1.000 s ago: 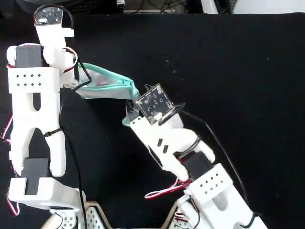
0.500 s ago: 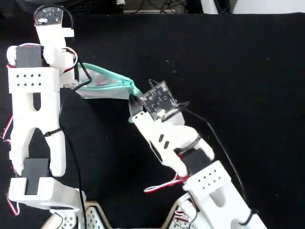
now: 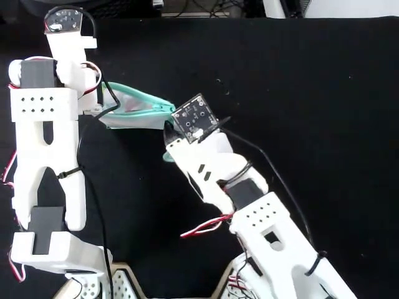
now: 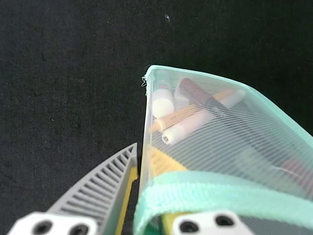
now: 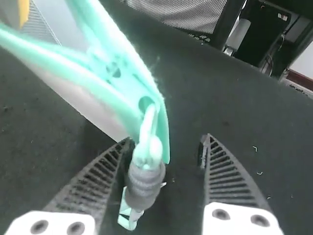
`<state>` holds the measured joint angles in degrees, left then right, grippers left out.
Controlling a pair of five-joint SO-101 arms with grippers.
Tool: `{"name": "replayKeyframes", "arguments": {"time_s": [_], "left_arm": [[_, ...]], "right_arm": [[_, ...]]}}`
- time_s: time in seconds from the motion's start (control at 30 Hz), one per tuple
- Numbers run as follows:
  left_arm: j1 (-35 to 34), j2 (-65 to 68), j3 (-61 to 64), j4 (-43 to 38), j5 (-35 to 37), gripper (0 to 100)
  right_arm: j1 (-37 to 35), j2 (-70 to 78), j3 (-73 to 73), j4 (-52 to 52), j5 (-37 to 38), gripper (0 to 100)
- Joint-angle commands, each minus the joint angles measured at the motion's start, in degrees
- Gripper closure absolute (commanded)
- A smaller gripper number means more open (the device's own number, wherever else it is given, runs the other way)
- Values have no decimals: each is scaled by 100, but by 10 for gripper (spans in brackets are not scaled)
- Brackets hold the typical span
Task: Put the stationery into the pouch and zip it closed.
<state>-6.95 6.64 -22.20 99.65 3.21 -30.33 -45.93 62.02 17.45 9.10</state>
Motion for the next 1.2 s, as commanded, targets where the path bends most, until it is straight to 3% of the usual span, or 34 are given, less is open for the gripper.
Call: {"name": "replayKeyframes", "arguments": {"time_s": [0.0,0.1,0.17,0.37,0.73,1.0,1.17], "left_arm": [[-136,343,470,-26,0,970],[-136,343,470,-26,0,970],[-136,343,470,-26,0,970],[-136,343,470,-26,0,970],[-110,290,453,-9,18,970],[-127,281,-382,18,44,970],[-127,325,-875,-26,264,969]], "right_arm": [[70,22,-347,-105,-9,819],[70,4,-312,-105,396,995],[70,-4,-312,-97,501,962],[79,-382,-312,-53,527,986],[62,-1499,-1288,1319,536,986],[70,75,-3090,1451,826,986],[79,1385,-4796,2382,1187,986]]}}
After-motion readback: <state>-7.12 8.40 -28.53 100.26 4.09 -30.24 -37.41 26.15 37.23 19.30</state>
